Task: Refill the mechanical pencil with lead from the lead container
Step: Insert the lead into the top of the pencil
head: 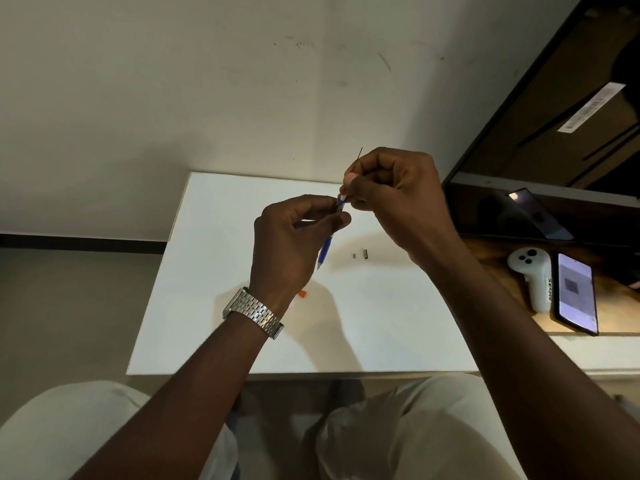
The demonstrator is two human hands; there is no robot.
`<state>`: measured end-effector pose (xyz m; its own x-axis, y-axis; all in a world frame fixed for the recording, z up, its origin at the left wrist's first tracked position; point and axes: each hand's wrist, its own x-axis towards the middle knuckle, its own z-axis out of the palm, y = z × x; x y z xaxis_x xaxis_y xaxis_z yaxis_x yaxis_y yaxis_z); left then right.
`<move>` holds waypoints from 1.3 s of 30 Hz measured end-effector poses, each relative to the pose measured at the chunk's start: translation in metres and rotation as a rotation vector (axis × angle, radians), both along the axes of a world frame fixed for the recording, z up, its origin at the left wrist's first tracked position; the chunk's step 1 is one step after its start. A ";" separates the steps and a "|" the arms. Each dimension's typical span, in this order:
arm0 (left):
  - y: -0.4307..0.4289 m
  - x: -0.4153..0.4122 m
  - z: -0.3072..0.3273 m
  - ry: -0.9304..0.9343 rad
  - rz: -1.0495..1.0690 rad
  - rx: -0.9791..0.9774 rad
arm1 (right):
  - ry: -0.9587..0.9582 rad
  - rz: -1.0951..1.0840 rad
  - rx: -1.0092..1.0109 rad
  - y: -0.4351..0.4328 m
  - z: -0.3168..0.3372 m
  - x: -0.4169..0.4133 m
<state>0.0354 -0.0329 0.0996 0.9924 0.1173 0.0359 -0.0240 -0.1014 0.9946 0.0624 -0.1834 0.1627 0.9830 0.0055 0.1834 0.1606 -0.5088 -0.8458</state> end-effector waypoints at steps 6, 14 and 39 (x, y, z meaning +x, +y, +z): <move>0.002 0.001 -0.001 0.001 0.002 -0.003 | -0.003 0.007 -0.018 0.001 0.000 0.000; 0.004 0.004 0.000 -0.015 0.016 0.028 | 0.009 0.018 -0.066 0.004 -0.003 -0.001; 0.003 0.007 -0.007 0.003 0.002 -0.001 | 0.062 0.003 -0.002 -0.002 -0.015 0.001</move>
